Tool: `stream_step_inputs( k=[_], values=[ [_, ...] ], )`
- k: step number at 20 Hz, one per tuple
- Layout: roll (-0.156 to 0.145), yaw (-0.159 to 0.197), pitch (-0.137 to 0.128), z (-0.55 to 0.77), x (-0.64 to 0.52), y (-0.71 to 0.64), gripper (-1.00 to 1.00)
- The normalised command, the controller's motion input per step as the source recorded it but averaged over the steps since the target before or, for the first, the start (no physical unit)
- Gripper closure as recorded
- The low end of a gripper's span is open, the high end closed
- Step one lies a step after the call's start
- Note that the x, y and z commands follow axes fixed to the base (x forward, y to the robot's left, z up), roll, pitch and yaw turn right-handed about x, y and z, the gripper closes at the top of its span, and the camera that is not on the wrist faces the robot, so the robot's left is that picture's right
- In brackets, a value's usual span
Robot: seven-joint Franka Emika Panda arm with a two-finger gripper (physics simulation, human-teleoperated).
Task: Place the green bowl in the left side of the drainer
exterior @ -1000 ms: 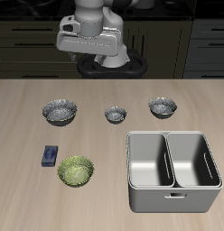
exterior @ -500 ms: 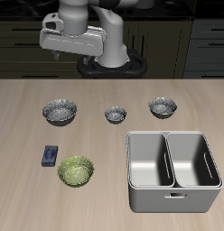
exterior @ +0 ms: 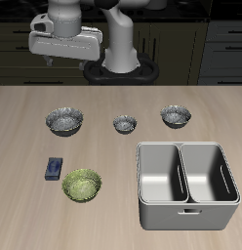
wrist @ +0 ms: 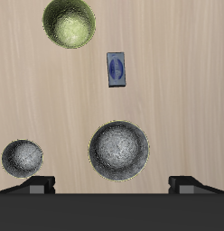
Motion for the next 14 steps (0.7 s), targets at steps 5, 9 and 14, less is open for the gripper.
stream_step_inputs(
  k=[5, 9, 14],
  values=[
    [0.02, 0.029, -0.004, 0.11, 0.23, -0.16, -1.0],
    [-0.024, -0.005, 0.007, 0.02, 0.24, -0.22, -1.0],
    [-0.057, 0.004, 0.012, -0.04, 0.24, -0.25, -1.0]
  ],
)
